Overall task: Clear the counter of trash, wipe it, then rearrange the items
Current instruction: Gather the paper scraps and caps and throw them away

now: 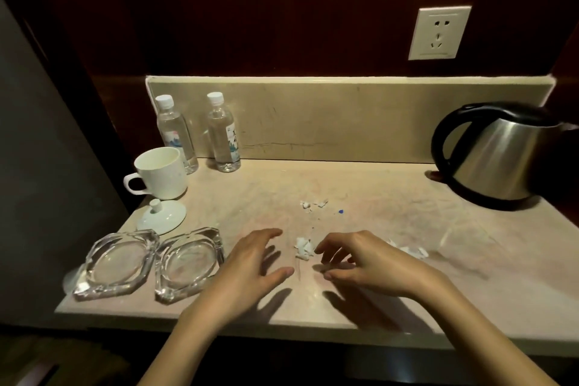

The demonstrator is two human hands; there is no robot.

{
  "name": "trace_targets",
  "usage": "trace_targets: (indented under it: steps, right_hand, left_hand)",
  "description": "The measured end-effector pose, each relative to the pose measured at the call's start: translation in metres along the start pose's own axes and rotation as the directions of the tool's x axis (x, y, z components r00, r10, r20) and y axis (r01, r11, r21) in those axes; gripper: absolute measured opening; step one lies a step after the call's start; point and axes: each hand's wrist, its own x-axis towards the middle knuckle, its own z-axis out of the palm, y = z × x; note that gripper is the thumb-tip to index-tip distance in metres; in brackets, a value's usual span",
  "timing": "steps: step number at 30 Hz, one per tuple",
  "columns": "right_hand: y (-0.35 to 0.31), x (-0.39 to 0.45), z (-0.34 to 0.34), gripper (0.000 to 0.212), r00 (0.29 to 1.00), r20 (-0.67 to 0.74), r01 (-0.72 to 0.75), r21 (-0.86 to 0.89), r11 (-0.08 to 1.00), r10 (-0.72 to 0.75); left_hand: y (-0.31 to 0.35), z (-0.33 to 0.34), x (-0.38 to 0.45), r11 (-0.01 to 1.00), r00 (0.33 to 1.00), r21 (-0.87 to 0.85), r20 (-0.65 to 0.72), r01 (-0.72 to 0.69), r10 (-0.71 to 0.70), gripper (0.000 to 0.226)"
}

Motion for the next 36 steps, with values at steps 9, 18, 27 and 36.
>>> trace_targets:
  steps: [9,18,27,36]
  right_hand:
    - [0.024,0.011,-0.018,0.031,0.997,-0.068,-0.029,0.030,0.999,0.031]
    - [0.052,-0.004,-0.027,0.028,0.972,-0.175,-0.147,0.073,0.986,0.158]
    - [0.090,-0.031,-0.011,0.035,0.779,-0.502,-0.233,0.326,0.916,0.377]
    - [0.074,0.009,0.022,0.048,0.793,-0.453,-0.232,0.395,0.889,0.409]
  left_hand:
    - [0.000,0.044,0.022,0.980,0.987,0.115,0.009,0.160,-0.162,0.092]
    - [0.022,0.064,0.118,0.997,0.997,0.017,0.019,0.072,-0.072,0.085]
    - [0.058,0.084,0.138,0.945,0.967,-0.281,0.139,-0.168,0.213,0.061]
    - [0.035,0.048,0.122,0.533,0.981,-0.836,0.186,0.132,0.048,0.064]
